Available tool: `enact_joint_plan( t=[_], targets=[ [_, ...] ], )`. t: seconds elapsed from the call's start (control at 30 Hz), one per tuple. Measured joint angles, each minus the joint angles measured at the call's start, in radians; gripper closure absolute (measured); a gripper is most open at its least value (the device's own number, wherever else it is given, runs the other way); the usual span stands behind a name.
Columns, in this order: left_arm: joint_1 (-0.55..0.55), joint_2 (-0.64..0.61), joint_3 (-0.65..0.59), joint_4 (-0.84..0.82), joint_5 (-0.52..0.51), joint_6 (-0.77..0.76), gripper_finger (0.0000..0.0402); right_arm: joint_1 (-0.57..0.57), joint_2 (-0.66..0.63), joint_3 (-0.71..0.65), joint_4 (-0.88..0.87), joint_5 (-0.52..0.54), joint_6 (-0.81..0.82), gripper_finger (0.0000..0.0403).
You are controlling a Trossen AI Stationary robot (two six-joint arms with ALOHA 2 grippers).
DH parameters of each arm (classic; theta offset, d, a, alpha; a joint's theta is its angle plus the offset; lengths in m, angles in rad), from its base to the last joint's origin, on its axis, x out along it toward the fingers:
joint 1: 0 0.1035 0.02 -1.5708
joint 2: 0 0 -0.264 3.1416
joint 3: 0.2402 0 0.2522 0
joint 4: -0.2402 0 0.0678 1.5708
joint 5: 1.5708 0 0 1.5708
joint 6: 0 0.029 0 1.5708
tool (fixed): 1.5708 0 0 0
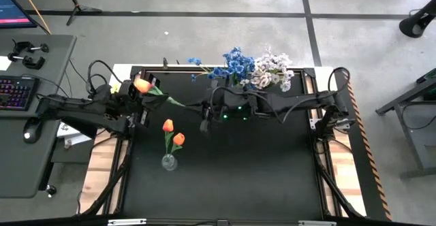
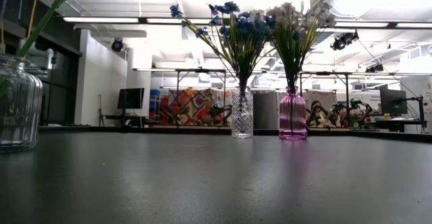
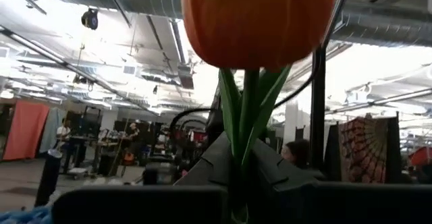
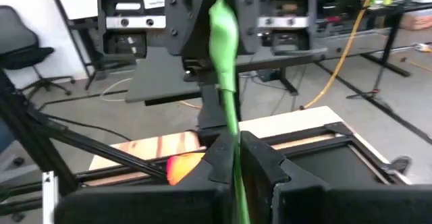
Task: Sort flowers into vase by color
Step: Put the orange flowers into the bottom transparent vase
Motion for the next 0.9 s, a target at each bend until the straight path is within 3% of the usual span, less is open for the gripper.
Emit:
enact_joint_plan(
  t=[0.13,0.33,0.5,0.63,0.8,0.9],
  targets=[
    [-0.001,-0.085,0.000,-0.132,-0.022,0.020,0.0399,0.002,-0.047,0.000,-0.040,0.032,0.006,0.0344],
    [-0.001,-0.259,0.000,-0.348,-0.052,0.008,0.0401,0.034,-0.134,0.000,-0.145,0.196,-0.006,0.0216],
    [-0.022,-0.380,0.000,-0.260,0.071,-0.069,0.0401,0.056,-0.188,0.000,-0.292,0.299,0.036,0.0138],
    [-0.050,-0.414,0.005,-0.192,0.212,-0.173,0.0401,0.059,-0.190,0.000,-0.378,0.304,0.095,0.0117],
    [-0.094,-0.349,0.050,-0.362,0.360,-0.353,0.0401,0.059,-0.189,0.000,-0.463,0.303,0.160,0.0117],
    [-0.135,-0.294,0.110,-0.508,0.390,-0.372,0.0402,0.059,-0.187,0.000,-0.495,0.303,0.195,0.0121]
  ],
)
